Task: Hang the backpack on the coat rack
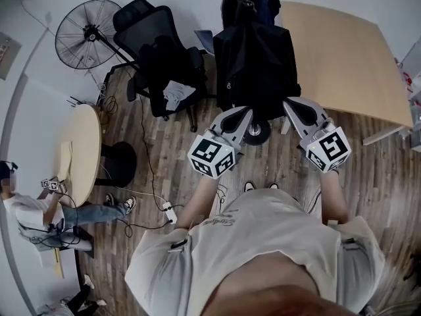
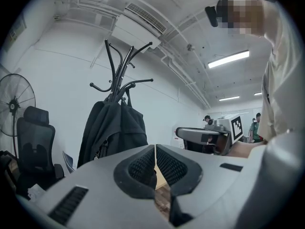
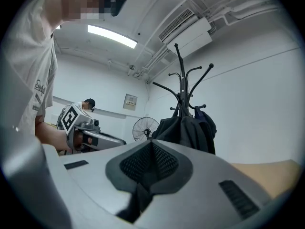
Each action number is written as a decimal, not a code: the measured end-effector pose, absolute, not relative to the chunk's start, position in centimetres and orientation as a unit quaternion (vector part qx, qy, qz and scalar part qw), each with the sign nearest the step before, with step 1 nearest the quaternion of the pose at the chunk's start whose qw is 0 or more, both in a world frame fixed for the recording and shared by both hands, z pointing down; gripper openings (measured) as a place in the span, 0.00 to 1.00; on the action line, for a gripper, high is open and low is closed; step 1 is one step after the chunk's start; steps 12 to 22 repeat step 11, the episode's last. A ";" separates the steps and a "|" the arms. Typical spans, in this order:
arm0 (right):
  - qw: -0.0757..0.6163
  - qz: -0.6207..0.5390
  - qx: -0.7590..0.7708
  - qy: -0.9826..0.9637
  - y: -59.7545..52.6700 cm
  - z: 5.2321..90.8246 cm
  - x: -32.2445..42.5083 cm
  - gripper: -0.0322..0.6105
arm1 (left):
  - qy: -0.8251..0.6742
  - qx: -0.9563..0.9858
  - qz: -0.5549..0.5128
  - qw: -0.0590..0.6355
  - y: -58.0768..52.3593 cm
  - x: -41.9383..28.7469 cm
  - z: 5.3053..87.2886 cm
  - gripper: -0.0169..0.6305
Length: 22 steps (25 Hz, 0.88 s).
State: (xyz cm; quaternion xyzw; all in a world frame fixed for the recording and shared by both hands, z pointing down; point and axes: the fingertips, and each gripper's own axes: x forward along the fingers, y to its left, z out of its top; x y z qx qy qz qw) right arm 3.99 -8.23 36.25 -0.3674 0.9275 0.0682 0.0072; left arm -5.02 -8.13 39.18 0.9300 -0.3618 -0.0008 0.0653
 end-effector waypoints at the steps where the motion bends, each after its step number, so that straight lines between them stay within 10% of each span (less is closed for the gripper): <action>1: 0.009 0.068 -0.368 0.927 -8.3 36.2 3.9 0.04 | -0.361 0.931 -0.001 0.065 -8.2 -5.1 39.1 0.06; 22: 0.008 0.083 -0.367 0.927 -9.0 35.5 2.1 0.04 | -0.347 0.935 -0.010 0.074 -8.8 -5.9 39.4 0.06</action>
